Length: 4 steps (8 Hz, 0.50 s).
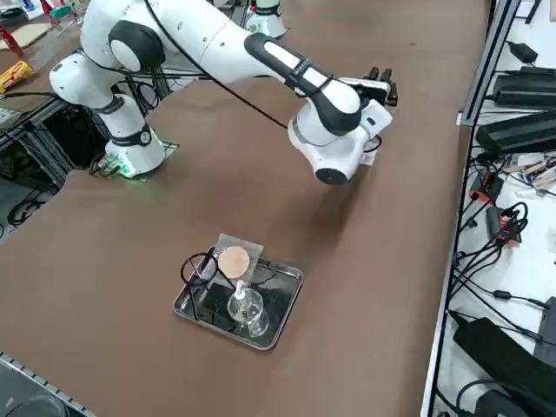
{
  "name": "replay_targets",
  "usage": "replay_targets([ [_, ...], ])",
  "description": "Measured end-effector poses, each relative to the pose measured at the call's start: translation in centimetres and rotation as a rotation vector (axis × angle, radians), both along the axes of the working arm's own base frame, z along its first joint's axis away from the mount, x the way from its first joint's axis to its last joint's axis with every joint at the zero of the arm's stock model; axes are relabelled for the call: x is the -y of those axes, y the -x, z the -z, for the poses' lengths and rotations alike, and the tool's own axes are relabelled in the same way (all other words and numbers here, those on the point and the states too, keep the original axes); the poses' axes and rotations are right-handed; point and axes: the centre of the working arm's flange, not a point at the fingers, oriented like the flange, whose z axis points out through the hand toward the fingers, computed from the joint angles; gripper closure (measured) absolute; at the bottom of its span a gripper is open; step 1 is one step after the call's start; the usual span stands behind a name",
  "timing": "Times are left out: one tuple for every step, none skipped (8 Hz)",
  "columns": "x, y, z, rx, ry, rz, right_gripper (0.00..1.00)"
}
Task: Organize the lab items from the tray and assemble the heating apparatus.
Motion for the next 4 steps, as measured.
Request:
replay_targets([
  [-0.02, 0.06, 0.28, -0.002, 0.001, -0.002, 0.78],
  [-0.03, 0.16, 0.57, -0.004, 0.006, -0.007, 0.78],
  [-0.05, 0.29, 0.86, -0.002, 0.017, -0.017, 0.78],
  [-0.06, 0.4, 1.03, 0.007, 0.029, -0.025, 0.78],
])
